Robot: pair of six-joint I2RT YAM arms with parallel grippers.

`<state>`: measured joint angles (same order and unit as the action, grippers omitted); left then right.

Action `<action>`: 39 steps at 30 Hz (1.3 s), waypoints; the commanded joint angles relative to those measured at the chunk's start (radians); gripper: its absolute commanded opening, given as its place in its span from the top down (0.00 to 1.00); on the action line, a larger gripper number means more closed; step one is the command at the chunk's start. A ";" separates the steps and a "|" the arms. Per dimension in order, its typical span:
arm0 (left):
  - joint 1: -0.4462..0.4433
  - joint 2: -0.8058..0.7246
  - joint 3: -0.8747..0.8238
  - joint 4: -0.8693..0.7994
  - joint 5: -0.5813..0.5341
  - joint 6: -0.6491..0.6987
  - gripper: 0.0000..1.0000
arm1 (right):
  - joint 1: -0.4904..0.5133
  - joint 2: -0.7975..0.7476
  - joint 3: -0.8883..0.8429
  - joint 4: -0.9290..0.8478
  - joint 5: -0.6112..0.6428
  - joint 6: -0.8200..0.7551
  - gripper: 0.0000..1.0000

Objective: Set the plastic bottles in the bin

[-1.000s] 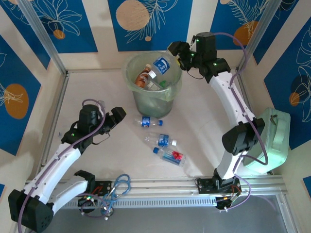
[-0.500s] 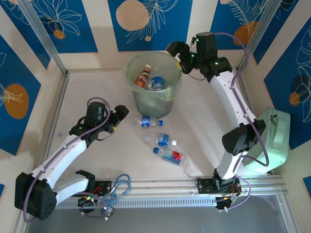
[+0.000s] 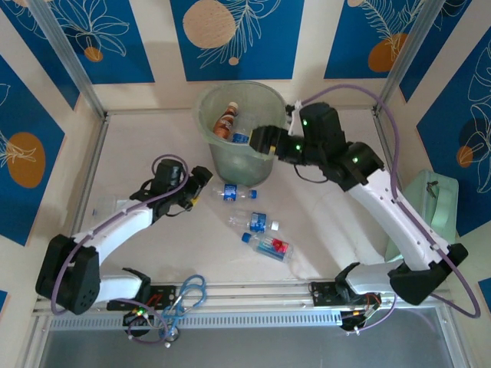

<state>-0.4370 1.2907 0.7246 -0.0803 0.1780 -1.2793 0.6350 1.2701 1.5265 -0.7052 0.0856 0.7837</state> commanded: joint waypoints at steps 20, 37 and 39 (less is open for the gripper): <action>-0.051 0.158 0.136 -0.049 -0.125 0.388 0.18 | 0.065 -0.191 -0.270 -0.053 0.121 0.022 0.20; -0.055 0.258 0.104 0.122 0.036 0.541 0.28 | 0.069 -0.232 -0.314 -0.061 0.128 0.050 0.20; -0.062 0.253 0.095 0.125 0.052 0.540 0.28 | 0.069 -0.231 -0.317 -0.061 0.133 0.052 0.20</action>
<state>-0.4831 1.5517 0.8299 0.0196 0.1791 -0.7670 0.6949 1.0588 1.2247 -0.7532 0.1963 0.8196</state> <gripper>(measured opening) 0.719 0.799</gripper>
